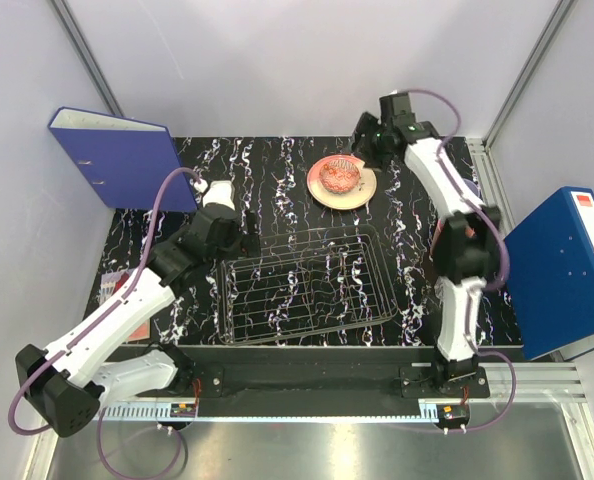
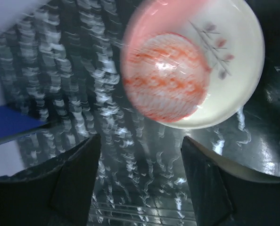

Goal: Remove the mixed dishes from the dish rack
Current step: Place the bowl at the center of the board, then reset both arms

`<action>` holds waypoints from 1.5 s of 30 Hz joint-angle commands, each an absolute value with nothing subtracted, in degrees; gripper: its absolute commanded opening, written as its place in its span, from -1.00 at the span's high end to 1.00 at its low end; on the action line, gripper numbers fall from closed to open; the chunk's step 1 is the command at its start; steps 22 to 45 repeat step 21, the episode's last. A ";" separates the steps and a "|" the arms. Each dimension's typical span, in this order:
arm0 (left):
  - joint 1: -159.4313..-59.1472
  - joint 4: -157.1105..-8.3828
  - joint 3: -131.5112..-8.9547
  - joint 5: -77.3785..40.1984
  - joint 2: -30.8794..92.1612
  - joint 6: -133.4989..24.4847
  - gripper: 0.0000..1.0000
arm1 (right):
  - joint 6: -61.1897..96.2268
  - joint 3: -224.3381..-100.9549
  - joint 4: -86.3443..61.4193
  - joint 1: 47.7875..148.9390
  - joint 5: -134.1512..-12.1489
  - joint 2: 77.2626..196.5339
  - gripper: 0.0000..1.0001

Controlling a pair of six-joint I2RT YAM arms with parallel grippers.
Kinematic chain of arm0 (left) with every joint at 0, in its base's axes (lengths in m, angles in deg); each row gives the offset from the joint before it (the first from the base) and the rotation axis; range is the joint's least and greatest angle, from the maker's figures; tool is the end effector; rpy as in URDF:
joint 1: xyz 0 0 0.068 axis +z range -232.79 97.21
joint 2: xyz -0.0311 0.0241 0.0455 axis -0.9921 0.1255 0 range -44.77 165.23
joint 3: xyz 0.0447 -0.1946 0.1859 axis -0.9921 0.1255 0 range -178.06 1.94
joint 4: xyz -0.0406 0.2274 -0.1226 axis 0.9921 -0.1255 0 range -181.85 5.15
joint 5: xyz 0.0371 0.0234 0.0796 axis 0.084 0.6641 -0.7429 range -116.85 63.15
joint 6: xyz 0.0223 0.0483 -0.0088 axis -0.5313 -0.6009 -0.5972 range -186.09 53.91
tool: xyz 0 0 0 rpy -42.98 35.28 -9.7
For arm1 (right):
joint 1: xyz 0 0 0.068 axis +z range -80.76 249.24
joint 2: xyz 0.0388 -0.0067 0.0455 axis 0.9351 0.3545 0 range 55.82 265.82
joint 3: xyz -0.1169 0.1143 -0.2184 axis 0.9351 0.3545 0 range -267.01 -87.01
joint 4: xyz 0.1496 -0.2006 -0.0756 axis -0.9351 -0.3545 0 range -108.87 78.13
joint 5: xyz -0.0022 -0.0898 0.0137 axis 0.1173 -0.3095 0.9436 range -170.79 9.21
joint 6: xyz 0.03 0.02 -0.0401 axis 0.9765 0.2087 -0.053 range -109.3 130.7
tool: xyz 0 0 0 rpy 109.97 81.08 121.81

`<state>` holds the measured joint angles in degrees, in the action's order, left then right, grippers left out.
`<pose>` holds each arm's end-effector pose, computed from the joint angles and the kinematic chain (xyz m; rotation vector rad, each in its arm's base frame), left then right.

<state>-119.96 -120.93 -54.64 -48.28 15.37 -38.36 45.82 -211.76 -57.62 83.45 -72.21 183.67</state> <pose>0.1827 -0.1221 0.3187 -0.0139 2.2142 -0.2043 0.4850 0.1283 0.2863 0.3830 2.4631 0.5600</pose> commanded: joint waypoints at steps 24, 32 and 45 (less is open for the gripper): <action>-119.88 -116.58 -50.18 -43.55 11.23 -37.35 -0.98 | 33.91 -143.44 -24.26 130.40 -124.55 120.06 -0.66; -119.88 -116.58 -50.18 -43.55 11.23 -37.35 -0.98 | 33.91 -143.44 -24.26 130.40 -124.55 120.06 -0.66; -119.88 -116.58 -50.18 -43.55 11.23 -37.35 -0.98 | 33.91 -143.44 -24.26 130.40 -124.55 120.06 -0.66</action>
